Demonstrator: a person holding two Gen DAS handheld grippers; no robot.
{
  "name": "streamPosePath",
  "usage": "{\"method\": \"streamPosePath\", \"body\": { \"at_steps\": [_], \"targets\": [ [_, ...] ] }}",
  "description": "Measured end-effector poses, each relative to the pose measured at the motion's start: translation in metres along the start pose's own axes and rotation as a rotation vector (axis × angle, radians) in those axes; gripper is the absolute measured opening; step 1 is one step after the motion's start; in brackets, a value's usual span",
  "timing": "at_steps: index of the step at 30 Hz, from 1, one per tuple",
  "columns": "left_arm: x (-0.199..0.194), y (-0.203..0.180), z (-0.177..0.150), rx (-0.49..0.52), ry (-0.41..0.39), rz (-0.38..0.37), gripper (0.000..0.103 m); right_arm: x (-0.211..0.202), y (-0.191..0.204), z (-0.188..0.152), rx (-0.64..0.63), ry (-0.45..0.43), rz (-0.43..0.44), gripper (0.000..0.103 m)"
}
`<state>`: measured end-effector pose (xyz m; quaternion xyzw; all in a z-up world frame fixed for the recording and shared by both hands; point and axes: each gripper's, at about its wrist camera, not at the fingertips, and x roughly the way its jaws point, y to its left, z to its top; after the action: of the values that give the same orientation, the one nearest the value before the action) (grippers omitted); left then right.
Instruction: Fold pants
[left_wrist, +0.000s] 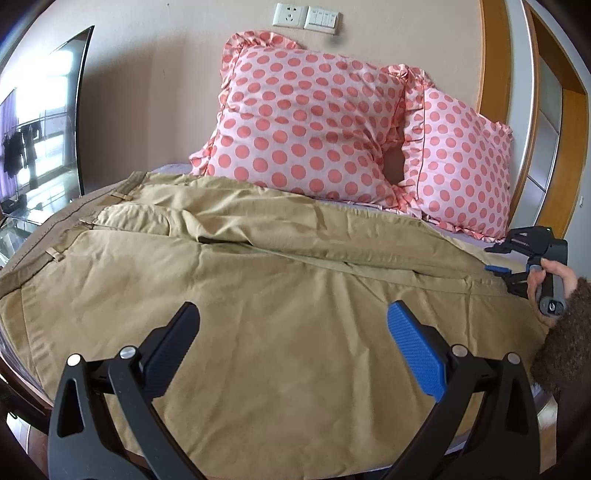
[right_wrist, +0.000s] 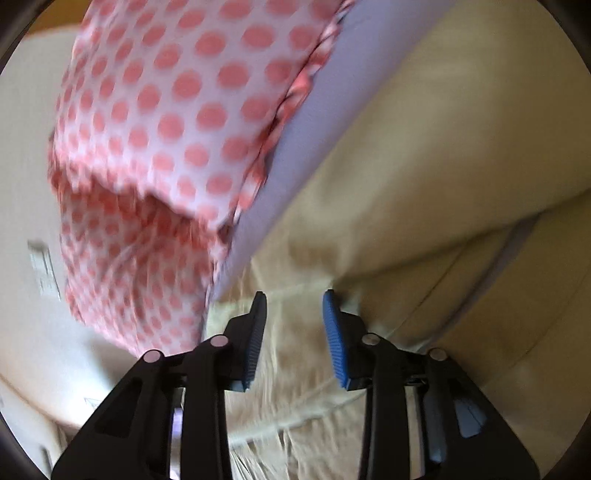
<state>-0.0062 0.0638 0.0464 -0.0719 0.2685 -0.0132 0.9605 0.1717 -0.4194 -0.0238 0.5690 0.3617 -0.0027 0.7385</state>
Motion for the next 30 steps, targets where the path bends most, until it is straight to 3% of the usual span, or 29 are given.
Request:
{"method": "streamPosePath", "body": {
  "at_steps": [4, 8, 10, 13, 16, 22, 30],
  "targets": [
    [0.003, 0.001, -0.001, -0.002, 0.004, -0.004, 0.101, -0.042, -0.024, 0.012, 0.109, -0.217, -0.037, 0.033],
    [0.005, 0.001, 0.0, -0.007, 0.002, 0.0, 0.101, -0.073, -0.046, 0.016, 0.172, -0.34, -0.029, 0.034],
    [0.006, 0.001, 0.001, -0.007, 0.003, -0.002, 0.101, -0.078, -0.051, 0.017, 0.174, -0.29, -0.03, 0.038],
    [0.008, 0.0, 0.002, -0.002, 0.002, -0.005, 0.101, -0.071, -0.036, 0.011, 0.105, -0.225, 0.007, 0.059],
    [0.011, -0.004, 0.001, 0.006, 0.01, -0.011, 0.101, -0.056, -0.013, 0.002, 0.007, -0.165, 0.012, 0.06],
    [0.008, -0.009, -0.001, 0.029, 0.002, -0.008, 0.101, -0.016, 0.006, -0.016, -0.062, 0.0, 0.035, 0.06],
    [0.01, -0.006, -0.005, 0.016, 0.015, -0.009, 0.101, 0.004, 0.025, -0.02, -0.048, -0.008, -0.024, 0.062]
  ]
}}
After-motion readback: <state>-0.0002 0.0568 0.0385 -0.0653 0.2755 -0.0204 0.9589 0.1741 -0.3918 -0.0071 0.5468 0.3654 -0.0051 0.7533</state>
